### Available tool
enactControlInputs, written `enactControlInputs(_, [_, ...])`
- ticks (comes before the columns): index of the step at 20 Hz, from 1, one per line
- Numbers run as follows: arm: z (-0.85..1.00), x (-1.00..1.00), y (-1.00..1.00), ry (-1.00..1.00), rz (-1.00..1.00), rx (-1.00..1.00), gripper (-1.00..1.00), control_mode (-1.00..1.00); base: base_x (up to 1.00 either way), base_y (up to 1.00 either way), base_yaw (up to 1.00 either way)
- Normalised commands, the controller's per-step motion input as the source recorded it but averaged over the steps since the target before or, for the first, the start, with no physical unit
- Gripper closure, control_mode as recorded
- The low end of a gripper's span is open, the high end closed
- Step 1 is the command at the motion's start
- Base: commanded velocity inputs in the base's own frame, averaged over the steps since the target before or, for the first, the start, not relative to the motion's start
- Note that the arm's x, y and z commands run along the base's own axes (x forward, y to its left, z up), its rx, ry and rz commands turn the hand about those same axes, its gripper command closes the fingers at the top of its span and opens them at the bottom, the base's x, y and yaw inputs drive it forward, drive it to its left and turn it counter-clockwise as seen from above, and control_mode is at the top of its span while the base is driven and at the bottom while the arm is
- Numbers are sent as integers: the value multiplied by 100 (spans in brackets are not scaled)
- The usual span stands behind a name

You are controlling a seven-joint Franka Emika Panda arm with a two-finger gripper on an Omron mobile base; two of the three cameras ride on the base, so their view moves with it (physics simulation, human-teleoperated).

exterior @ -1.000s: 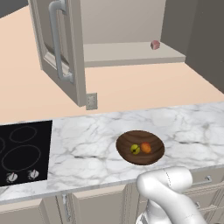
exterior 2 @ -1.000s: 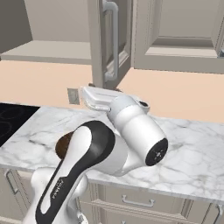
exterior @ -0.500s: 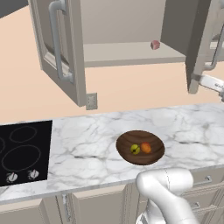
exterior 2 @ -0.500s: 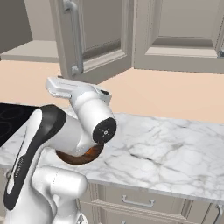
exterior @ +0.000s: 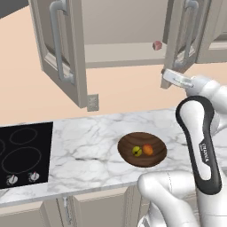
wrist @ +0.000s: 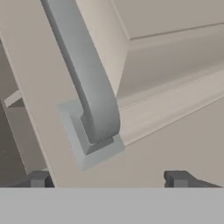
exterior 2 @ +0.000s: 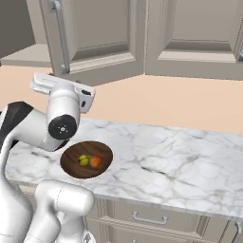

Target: Open the cabinet. Pick the mango and pear from the cabinet and place them into the bowl. Then close the cabinet.

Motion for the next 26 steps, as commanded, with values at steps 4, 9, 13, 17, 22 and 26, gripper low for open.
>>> enactControlInputs(4, [-40,100,-2,4,-9,1,-100,-100,0,0,0])
enactControlInputs(9, [-42,100,-13,6,0,4,-100,-100,0,0,0])
enactControlInputs(13, [-44,100,0,8,-6,0,-100,-100,0,0,0])
enactControlInputs(17, [-44,100,0,6,-9,0,-100,-100,0,0,0])
enactControlInputs(22, [-56,100,0,1,-9,0,-100,-100,0,0,0])
enactControlInputs(26, [-41,100,0,6,-8,0,-100,-100,0,0,0])
